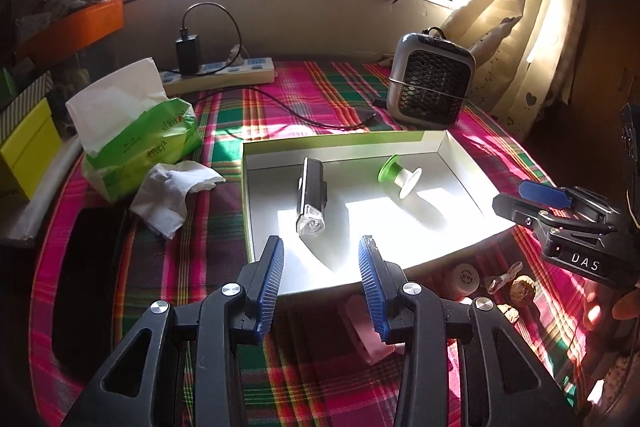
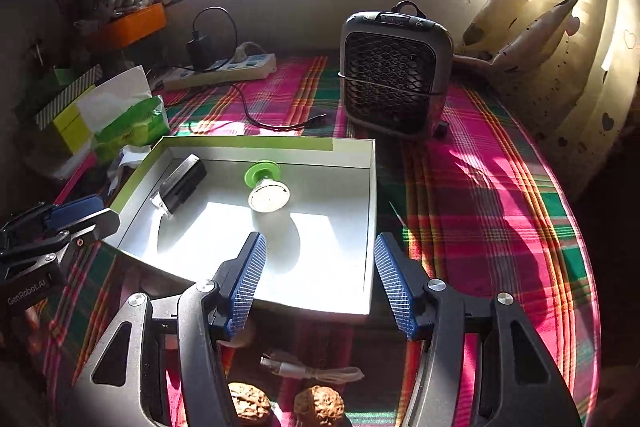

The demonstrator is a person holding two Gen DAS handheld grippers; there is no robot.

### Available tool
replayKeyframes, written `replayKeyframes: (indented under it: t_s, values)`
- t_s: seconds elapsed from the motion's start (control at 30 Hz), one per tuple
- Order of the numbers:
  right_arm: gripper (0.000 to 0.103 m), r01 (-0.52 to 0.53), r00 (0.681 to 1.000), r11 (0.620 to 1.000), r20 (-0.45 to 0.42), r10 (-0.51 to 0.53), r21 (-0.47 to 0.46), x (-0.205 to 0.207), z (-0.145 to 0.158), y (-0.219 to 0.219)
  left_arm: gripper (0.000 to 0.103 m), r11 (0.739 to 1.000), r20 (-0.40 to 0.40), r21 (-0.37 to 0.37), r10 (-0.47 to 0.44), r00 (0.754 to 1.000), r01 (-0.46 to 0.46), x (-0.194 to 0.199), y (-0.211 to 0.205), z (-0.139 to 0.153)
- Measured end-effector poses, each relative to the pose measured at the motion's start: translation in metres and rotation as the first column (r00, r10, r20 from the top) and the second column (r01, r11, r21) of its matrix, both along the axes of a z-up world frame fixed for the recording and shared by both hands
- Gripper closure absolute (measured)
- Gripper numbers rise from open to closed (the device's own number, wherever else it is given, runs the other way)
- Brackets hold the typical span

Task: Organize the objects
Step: 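Open the left tool releasing the flashlight while the right tool releases the spool in the box, then move the left tool toward the pink block while the right tool approaches a walnut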

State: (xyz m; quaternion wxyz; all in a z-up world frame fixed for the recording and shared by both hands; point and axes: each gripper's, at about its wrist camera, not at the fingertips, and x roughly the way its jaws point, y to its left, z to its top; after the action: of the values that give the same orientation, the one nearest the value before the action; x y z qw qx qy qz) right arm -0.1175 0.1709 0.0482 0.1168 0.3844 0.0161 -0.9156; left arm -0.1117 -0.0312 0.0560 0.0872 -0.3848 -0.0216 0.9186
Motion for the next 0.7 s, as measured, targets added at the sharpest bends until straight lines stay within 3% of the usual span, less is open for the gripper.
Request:
replayKeyframes:
  t_s: [0.7]
  values:
    - [0.045,0.023,1.000,1.000,0.010,-0.022,-0.017,0.062,-0.022,0.028,0.064,0.996,0.062,0.080,-0.042,0.997,0.036,0.041,0.004,-0.025]
